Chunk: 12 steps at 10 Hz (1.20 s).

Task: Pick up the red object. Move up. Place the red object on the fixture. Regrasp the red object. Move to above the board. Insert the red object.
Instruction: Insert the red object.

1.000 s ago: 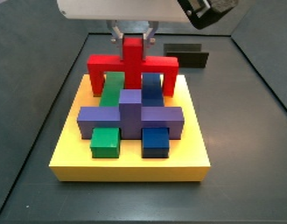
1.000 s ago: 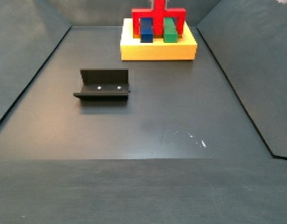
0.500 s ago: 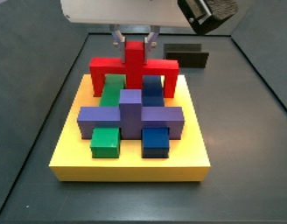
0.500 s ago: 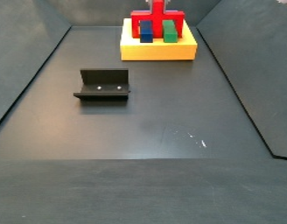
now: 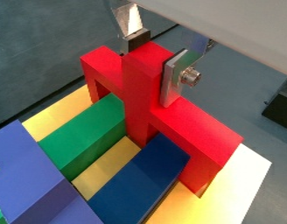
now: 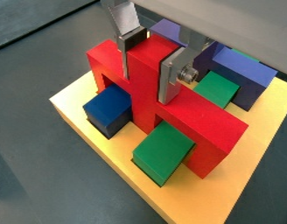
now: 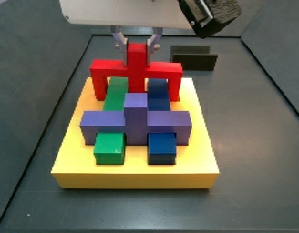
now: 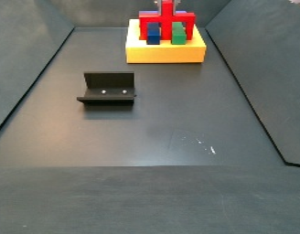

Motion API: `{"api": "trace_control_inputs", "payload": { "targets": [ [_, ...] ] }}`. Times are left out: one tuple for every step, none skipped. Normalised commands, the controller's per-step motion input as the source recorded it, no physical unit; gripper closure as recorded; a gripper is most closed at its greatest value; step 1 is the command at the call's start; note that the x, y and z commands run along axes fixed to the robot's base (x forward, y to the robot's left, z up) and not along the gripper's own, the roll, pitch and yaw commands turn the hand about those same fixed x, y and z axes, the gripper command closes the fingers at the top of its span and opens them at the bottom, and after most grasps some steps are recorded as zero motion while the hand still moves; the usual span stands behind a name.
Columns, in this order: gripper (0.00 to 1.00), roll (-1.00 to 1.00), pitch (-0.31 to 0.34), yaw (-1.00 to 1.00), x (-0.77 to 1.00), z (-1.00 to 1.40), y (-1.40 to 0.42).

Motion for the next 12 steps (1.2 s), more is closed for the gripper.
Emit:
{"api": "trace_control_inputs", "payload": {
  "targets": [
    [1.00,0.08,0.016,0.00,0.23,-0.40,0.00],
    [1.00,0.06,0.000,0.00,0.20,-0.59,0.00],
    [1.00,0.02,0.000,0.00,0.10,-0.63,0.00],
    [1.00,0.00,-0.040,0.00,0.04,-0.59,0.00],
    [1.00,-0.03,-0.006,0.00,0.13,-0.44,0.00],
    [1.00,-0.03,-0.063,0.00,0.04,-0.59,0.00],
    [1.00,-0.02,-0.157,0.00,0.00,-0.83,0.00],
    [1.00,-0.04,-0.180,0.00,-0.02,-0.78,0.01],
    [1.00,-0.03,-0.103,0.00,0.00,-0.51,0.00],
    [1.00,-0.08,-0.141,0.00,-0.03,-0.41,0.00],
    [1.00,-0.14,-0.273,0.00,-0.16,-0.57,0.00],
    [1.00,-0.14,-0.299,0.00,-0.18,-0.55,0.00]
  ]
}}
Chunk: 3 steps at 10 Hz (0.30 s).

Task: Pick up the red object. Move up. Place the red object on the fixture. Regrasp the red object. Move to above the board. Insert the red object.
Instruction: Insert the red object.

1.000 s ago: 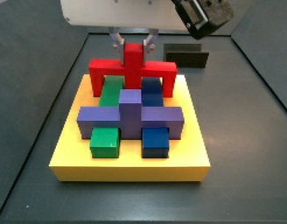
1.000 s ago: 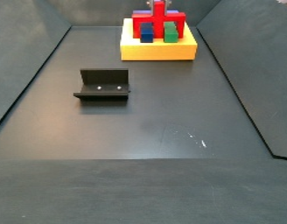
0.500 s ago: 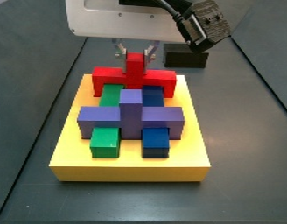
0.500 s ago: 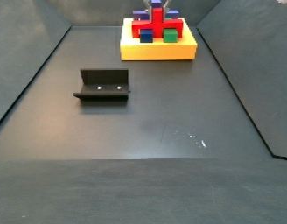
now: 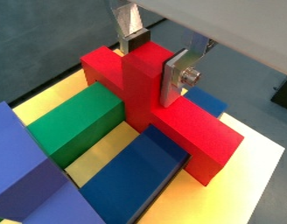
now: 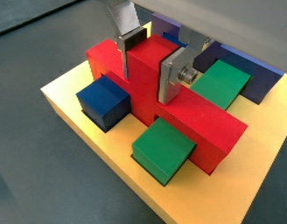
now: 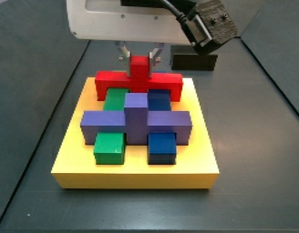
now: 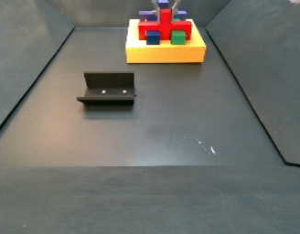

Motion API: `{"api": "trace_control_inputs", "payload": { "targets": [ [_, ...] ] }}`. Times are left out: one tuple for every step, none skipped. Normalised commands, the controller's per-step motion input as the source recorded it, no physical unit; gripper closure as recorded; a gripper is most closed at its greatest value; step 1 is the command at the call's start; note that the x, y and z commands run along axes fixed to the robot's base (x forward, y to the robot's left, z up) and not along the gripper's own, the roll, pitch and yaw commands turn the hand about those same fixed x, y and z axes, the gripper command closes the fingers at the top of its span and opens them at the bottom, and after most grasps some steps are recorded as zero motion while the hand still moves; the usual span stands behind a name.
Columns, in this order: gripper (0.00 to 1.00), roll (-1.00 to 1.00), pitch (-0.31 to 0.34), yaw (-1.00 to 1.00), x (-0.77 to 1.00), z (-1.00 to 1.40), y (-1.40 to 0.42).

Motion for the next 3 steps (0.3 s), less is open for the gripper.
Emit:
{"api": "trace_control_inputs", "payload": {
  "targets": [
    [1.00,-0.13,-0.300,0.00,-0.17,-0.57,0.00],
    [1.00,-0.13,-0.291,0.00,-0.17,-0.57,0.00],
    [1.00,0.00,0.000,0.00,0.00,0.00,0.00]
  ]
}}
